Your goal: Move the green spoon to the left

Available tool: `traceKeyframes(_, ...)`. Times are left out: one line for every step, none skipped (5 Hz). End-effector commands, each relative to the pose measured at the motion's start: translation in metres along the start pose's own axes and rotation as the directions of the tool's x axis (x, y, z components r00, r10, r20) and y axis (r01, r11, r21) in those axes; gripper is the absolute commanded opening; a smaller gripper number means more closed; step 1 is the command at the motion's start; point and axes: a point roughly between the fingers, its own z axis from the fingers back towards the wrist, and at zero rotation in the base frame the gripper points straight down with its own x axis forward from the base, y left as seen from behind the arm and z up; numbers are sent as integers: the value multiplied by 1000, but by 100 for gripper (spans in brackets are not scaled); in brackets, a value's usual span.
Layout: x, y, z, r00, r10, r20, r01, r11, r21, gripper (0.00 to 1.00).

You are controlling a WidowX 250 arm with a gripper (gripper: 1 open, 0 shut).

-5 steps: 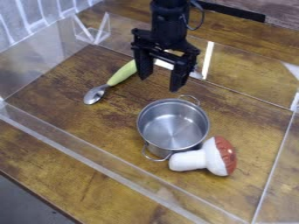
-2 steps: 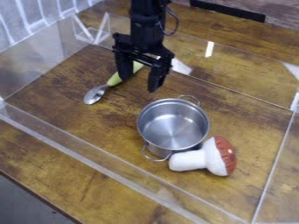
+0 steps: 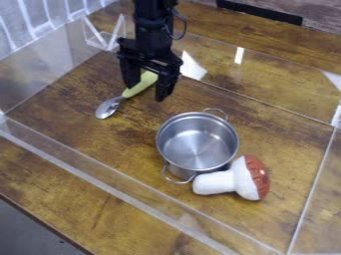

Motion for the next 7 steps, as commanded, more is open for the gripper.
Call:
traceKeyframes(13, 19, 11, 997, 25, 68, -25, 1000, 4, 100)
traceKeyframes(15, 24, -1, 997, 31, 68, -30, 999, -10, 100)
traceKeyframes(18, 28, -8, 997, 37, 64, -36, 999, -17, 100)
traceKeyframes(21, 34, -6, 997, 40, 63, -39, 999, -19, 100)
traceKeyframes(23, 40, -5, 997, 45, 61, -43, 999, -21, 100)
traceKeyframes(25, 42, -3, 997, 46, 59, -45, 999, -25, 0)
traceKeyframes(25, 42, -4, 997, 42, 58, -40, 999, -29, 0)
